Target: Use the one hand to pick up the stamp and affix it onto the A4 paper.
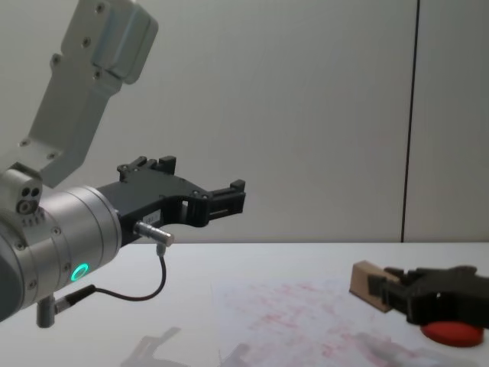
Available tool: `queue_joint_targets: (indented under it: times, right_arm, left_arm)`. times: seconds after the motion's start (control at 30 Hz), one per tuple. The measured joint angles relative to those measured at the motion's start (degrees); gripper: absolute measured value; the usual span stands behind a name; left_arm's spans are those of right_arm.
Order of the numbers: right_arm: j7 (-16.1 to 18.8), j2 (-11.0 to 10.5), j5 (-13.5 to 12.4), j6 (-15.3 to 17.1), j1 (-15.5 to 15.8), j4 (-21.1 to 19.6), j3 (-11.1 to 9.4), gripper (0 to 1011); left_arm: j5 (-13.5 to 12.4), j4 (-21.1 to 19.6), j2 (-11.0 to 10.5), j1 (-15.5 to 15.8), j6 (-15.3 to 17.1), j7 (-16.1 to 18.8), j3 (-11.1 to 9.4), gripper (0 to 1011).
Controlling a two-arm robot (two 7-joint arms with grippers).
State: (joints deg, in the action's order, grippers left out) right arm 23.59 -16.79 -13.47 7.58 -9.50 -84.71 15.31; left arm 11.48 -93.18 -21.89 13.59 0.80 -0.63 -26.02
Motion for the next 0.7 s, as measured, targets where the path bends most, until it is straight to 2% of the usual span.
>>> queue_joint_targets:
  times: [0.7]
  right_arm:
    - [0.9, -0.5, 2.5, 1.1, 2.5, 0.1, 1.7, 218]
  left_arm:
    - [0.0, 0.0, 0.0, 0.0, 0.0, 0.0, 0.0, 993]
